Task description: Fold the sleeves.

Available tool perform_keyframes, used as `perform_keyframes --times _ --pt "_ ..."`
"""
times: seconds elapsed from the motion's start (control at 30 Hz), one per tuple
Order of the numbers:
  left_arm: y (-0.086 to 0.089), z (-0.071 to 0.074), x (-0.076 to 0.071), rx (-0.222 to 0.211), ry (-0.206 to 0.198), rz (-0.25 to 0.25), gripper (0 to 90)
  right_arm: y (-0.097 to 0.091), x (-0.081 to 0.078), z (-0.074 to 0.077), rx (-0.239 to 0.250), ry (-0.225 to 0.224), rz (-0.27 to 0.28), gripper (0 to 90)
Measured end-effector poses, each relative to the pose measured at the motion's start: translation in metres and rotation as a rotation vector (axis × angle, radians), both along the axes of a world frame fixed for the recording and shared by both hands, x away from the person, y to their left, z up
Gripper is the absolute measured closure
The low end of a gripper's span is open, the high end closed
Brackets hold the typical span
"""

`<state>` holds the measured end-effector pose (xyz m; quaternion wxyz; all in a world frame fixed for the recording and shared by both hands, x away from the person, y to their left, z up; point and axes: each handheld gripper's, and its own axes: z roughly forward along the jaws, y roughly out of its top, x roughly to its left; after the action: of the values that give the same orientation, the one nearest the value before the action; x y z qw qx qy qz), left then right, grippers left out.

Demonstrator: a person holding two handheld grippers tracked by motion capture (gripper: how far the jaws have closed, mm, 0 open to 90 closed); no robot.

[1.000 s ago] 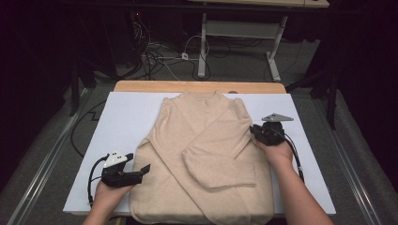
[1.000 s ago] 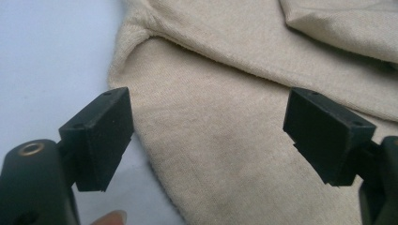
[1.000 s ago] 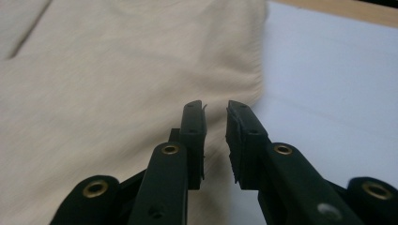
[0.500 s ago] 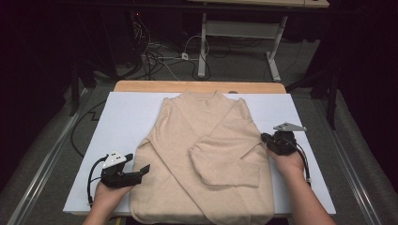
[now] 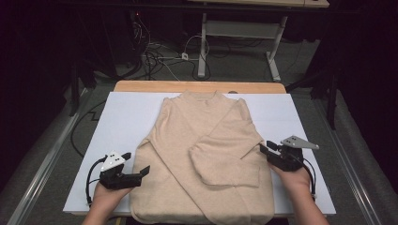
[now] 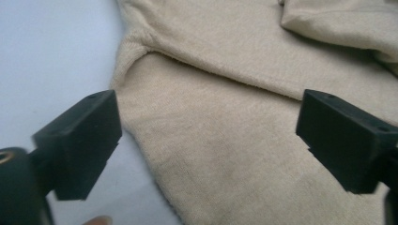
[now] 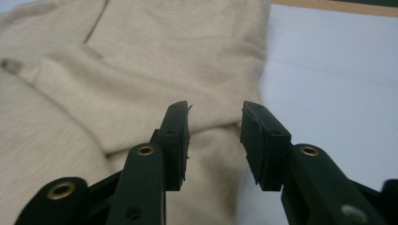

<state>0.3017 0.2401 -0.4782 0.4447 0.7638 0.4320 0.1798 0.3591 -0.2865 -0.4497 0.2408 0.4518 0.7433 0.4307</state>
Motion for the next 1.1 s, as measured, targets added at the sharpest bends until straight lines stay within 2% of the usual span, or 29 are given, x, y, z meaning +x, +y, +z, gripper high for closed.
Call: perform_keyframes --times 0.17,0.3,0.37,0.53,0.7,0.77,0.87,1.1 --pt "-0.002 0.001 0.001 0.010 0.002 0.006 2.9 -0.002 -0.026 -0.004 0.013 0.003 0.005 58.8" --pt "0.000 0.001 0.003 -0.003 0.034 0.010 1.2 -0.004 -0.042 -0.007 0.039 0.014 0.003 56.8" --pt "-0.001 0.001 0.003 0.030 0.037 0.008 0.0 -0.005 -0.049 -0.009 0.051 0.017 0.005 56.5" --pt "-0.003 -0.001 0.001 0.060 0.047 0.030 0.0 -0.004 -0.065 -0.015 0.055 0.013 0.006 56.5" --pt "-0.006 -0.001 -0.001 0.121 0.040 0.022 0.0 0.000 -0.070 -0.021 0.065 0.010 0.027 56.2" --pt "-0.006 -0.002 -0.001 0.136 0.042 0.015 0.0 0.003 -0.072 -0.022 0.053 0.014 0.045 56.2" --pt "-0.004 -0.006 0.000 0.125 0.062 0.013 0.0 0.006 -0.075 -0.021 0.057 0.008 0.057 55.9" --pt "-0.002 -0.005 -0.001 0.107 0.049 0.011 0.0 0.014 -0.077 -0.024 0.054 0.035 0.083 56.0"
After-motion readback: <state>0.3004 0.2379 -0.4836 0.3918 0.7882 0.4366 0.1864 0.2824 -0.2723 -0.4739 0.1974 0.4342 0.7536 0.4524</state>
